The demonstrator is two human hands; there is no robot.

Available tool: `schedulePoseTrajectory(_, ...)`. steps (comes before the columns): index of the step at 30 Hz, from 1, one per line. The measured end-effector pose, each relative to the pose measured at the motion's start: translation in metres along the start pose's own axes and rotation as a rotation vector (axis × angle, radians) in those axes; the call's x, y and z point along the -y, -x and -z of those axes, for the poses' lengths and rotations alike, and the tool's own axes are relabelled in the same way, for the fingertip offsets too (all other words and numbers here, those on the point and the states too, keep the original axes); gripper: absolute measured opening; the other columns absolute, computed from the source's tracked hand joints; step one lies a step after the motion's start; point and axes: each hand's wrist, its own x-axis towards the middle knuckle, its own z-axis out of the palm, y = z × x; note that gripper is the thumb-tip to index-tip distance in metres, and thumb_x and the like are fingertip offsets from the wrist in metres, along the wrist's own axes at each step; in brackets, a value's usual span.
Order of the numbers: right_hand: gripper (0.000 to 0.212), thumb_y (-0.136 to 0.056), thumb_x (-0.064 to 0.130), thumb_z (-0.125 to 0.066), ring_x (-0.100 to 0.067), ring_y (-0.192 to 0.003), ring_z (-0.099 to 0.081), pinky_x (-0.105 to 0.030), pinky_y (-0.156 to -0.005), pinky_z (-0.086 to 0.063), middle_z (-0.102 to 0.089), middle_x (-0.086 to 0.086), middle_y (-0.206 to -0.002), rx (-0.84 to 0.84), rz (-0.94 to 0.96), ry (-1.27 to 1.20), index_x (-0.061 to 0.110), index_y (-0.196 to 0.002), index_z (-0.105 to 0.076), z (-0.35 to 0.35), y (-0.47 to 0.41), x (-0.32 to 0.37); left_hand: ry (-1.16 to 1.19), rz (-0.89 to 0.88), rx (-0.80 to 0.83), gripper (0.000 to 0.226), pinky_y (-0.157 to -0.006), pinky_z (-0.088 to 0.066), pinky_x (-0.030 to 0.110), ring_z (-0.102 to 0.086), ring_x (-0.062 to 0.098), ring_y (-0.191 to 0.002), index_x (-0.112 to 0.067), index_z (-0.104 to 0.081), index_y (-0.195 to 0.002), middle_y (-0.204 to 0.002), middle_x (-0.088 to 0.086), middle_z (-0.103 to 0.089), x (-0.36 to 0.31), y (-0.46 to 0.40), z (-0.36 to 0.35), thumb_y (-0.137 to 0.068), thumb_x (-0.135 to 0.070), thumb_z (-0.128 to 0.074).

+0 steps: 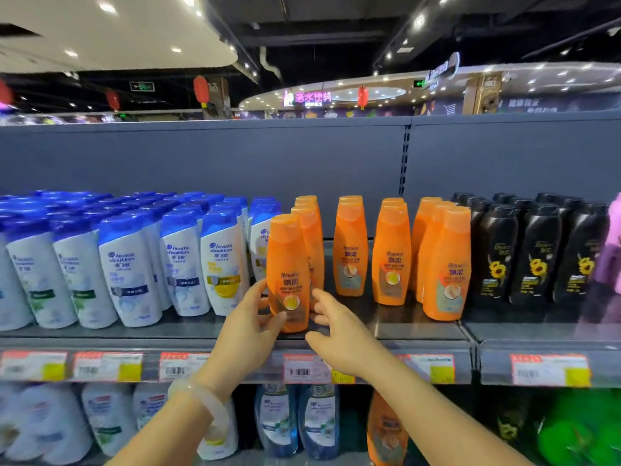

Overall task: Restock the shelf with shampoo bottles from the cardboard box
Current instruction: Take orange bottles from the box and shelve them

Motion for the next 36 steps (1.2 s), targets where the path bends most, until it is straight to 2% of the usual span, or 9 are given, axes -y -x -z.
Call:
schedulePoseTrajectory(3, 0.070, -0.092, 0.008, -0.048, -0.015, -0.135, -0.037, -0.019, -0.098, -0.032, -0.032, -0.001, -0.151, 0.003, -0.008, -0.004, 0.022, -0.149, -0.010, 0.002, 0.003, -0.001, -0.001, 0.000, 0.036, 0.050, -0.080, -0.053, 0.022, -0.068, 0.007, -0.089, -0.029, -0.041, -0.132, -0.109, -0.007, -0.066, 0.004, -0.003, -0.003, -0.089, -0.008, -0.056)
schedulePoseTrajectory(8, 0.068, -0.089, 0.004, -0.046, -0.017, -0.134, -0.039, -0.027, -0.105, -0.036, -0.039, 0.003, -0.143, -0.088, -0.052, -0.003, 0.023, -0.148, -0.017, 0.026, 0.010, -0.019, -0.046, -0.111, 0.118, 0.058, -0.076, -0.053, 0.027, -0.066, 0.012, -0.088, -0.037, -0.037, -0.136, -0.113, -0.006, -0.066, -0.009, -0.009, -0.030, -0.090, -0.003, -0.048)
schedulePoseTrajectory(11, 0.072, -0.088, 0.003, -0.046, -0.018, -0.135, -0.038, -0.035, -0.110, -0.036, -0.035, 0.005, -0.146, -0.164, -0.126, -0.004, 0.023, -0.149, -0.014, 0.046, 0.017, -0.035, -0.076, -0.167, 0.191, 0.059, -0.081, -0.047, 0.023, -0.060, 0.015, -0.104, -0.034, -0.032, -0.140, -0.122, -0.005, -0.060, -0.025, -0.016, -0.056, -0.092, -0.003, -0.044)
schedulePoseTrajectory(14, 0.071, -0.086, 0.003, -0.046, -0.018, -0.131, -0.043, -0.037, -0.106, -0.040, -0.041, 0.004, -0.141, -0.239, -0.176, 0.015, 0.029, -0.147, -0.020, 0.060, 0.023, -0.047, -0.118, -0.206, 0.231, 0.060, -0.076, -0.044, 0.021, -0.060, 0.022, -0.103, -0.032, -0.026, -0.143, -0.117, -0.005, -0.058, -0.042, -0.025, -0.079, -0.093, -0.003, -0.043)
schedulePoseTrajectory(16, 0.072, -0.082, 0.007, -0.048, -0.019, -0.128, -0.045, -0.040, -0.105, -0.042, -0.042, 0.001, -0.141, -0.284, -0.199, 0.040, 0.029, -0.145, -0.023, 0.065, 0.023, -0.053, -0.142, -0.189, 0.255, 0.059, -0.084, -0.045, 0.023, -0.058, 0.023, -0.110, -0.027, -0.024, -0.145, -0.123, 0.003, -0.060, -0.047, -0.033, -0.091, -0.093, -0.005, -0.043)
schedulePoseTrajectory(19, 0.075, -0.075, 0.015, -0.050, -0.021, -0.127, -0.045, -0.042, -0.105, -0.042, -0.043, 0.000, -0.139, -0.300, -0.216, 0.075, 0.029, -0.144, -0.023, 0.070, 0.021, -0.060, -0.151, -0.147, 0.274, 0.060, -0.097, -0.045, 0.034, -0.054, 0.024, -0.116, -0.020, -0.019, -0.147, -0.128, 0.008, -0.058, -0.048, -0.039, -0.103, -0.093, -0.009, -0.043)
schedulePoseTrajectory(25, 0.068, -0.083, 0.004, -0.049, -0.022, -0.126, -0.045, -0.036, -0.103, -0.043, -0.042, 0.001, -0.140, -0.324, -0.238, 0.063, 0.029, -0.141, -0.025, 0.073, 0.018, -0.058, -0.127, -0.130, 0.273, 0.061, -0.101, -0.044, 0.033, -0.052, 0.023, -0.121, -0.021, -0.018, -0.147, -0.129, 0.004, -0.057, -0.045, -0.043, -0.112, -0.093, -0.009, -0.043)
schedulePoseTrajectory(31, 0.073, -0.082, 0.008, -0.051, -0.021, -0.132, -0.040, -0.045, -0.108, -0.039, -0.038, 0.001, -0.146, -0.336, -0.221, 0.050, 0.029, -0.145, -0.020, 0.074, 0.017, -0.061, -0.156, -0.116, 0.273, 0.064, -0.096, -0.041, 0.026, -0.048, 0.023, -0.125, -0.015, -0.008, -0.149, -0.136, 0.009, -0.051, -0.055, -0.040, -0.114, -0.095, -0.010, -0.041)
schedulePoseTrajectory(36, 0.072, -0.086, 0.004, -0.050, -0.022, -0.134, -0.038, -0.042, -0.110, -0.037, -0.034, 0.000, -0.149, -0.338, -0.234, 0.051, 0.025, -0.146, -0.017, 0.075, 0.018, -0.059, -0.118, -0.108, 0.305, 0.064, -0.101, -0.045, 0.034, -0.054, 0.023, -0.118, -0.020, -0.015, -0.148, -0.130, 0.007, -0.057, -0.052, -0.039, -0.112, -0.091, -0.006, -0.042)
